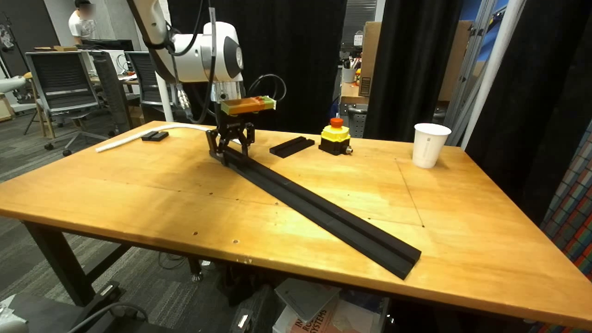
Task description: Pick up the black objects and put them in a straight line.
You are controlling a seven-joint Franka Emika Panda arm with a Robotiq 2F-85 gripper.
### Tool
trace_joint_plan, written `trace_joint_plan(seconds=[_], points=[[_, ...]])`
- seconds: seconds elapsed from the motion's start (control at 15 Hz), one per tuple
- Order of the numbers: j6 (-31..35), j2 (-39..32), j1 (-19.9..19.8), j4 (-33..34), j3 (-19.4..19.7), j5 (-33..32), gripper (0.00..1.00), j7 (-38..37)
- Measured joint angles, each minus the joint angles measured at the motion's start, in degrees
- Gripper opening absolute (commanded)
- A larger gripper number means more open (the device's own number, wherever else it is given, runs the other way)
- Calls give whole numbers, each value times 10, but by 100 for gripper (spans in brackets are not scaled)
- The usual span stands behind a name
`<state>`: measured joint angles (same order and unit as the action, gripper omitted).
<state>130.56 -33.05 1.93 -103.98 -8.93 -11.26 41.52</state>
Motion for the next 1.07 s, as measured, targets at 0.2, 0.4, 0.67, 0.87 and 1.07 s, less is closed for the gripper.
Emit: trace_joint_plan(seconds=[0.2,0.4,0.67,0.87,1.07], points=[[7,6,0,-11,1,-10,46,5],[16,12,0,-22,2,-17,93,5],[16,15,0,-34,5,-20,100,5],[19,15,0,-42,6,-20,100,5],[24,15,0,-45,8,-20,100,4]])
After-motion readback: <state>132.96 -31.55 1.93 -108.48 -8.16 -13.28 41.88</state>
